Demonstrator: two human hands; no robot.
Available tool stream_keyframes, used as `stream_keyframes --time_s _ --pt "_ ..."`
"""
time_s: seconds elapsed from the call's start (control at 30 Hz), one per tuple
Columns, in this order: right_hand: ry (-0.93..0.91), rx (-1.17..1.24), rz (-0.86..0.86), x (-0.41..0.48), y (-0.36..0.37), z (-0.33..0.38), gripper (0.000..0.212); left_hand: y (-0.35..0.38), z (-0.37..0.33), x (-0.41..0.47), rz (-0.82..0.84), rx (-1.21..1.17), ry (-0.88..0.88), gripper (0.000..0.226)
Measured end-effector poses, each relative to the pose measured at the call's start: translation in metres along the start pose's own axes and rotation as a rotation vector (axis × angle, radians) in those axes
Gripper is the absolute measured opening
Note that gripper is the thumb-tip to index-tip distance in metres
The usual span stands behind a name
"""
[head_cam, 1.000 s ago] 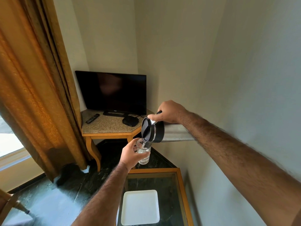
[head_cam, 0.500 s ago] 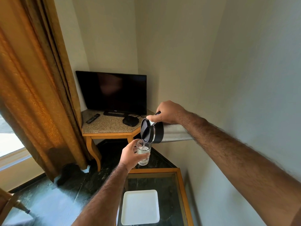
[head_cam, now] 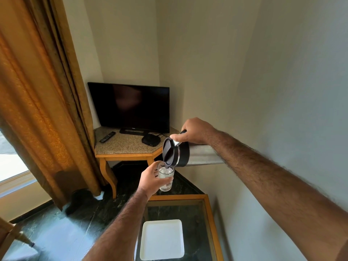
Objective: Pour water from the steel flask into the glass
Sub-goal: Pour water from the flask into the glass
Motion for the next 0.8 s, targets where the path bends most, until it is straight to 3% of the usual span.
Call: stream_keyframes --time_s 0.8 --pt "0.011 0.025 0.008 -0.0008 0.0036 -0.0045 0.066 0.0015 0.0023 0.0 0.002 0.021 -0.001 0.072"
Point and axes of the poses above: each hand's wrist, its own x-axis towards the middle knuckle, its own y-axis out of the palm, z = x × y, the point moved 3 cm from there along x, towards the middle knuckle, and after that the axes turned 2 degrees about x, right-handed, at the moved point
